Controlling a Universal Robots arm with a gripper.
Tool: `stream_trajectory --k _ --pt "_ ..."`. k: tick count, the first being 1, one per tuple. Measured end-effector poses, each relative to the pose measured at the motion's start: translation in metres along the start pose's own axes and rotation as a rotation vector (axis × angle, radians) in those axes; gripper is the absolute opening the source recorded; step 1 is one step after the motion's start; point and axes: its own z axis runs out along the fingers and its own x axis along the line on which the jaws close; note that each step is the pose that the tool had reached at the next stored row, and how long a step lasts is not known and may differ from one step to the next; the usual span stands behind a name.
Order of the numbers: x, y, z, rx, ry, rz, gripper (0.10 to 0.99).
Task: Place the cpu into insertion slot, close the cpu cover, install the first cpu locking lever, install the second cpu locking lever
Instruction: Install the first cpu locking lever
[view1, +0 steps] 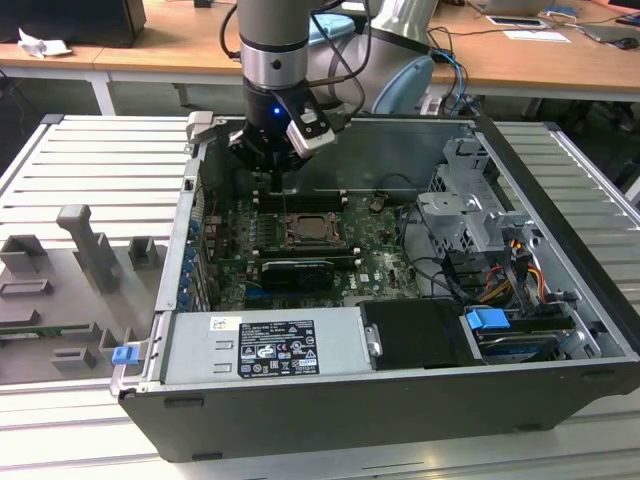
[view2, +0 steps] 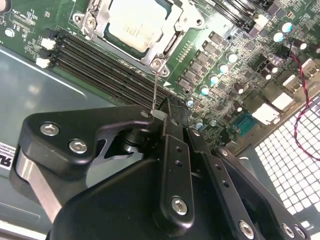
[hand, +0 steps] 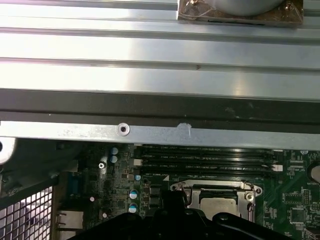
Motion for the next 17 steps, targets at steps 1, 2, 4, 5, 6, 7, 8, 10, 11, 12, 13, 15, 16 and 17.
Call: stream_trajectory --k 1,2,4,5,6,7,8,10,11,12,13,15,16,17 --pt "-0.0003 0.0000 0.0000 0.000 0.0000 0.000 0.106" --pt "-0.0005 -0.0001 0.0000 0.000 0.0000 0.000 0.106" --pt "-0.0010 -0.0001 0.0000 0.000 0.0000 0.000 0.106" --pt "-0.0012 -0.0001 0.0000 0.000 0.0000 0.000 0.106" --pt "-0.0018 -0.0001 0.0000 0.000 -0.0001 0.000 0.106" --pt "-0.0022 -0.0001 0.0000 0.000 0.0000 0.000 0.106" --pt "-0.0028 -0.0001 0.0000 0.000 0.0000 0.000 0.106" --pt "-0.0056 -0.0002 0.0001 0.000 0.0000 0.000 0.106" --pt "-0.0066 -0.0003 0.0002 0.000 0.0000 0.000 0.106" --pt "-0.0071 -0.0003 0.0002 0.000 -0.0001 0.000 0.106" --pt "-0.0073 -0.0003 0.0002 0.000 -0.0001 0.000 0.106" --pt "-0.0078 -0.0003 0.0002 0.000 0.0000 0.000 0.106" --pt "-0.0080 -0.0003 0.0002 0.000 -0.0001 0.000 0.106" --pt "-0.0082 -0.0003 0.0002 0.000 0.0000 0.000 0.106"
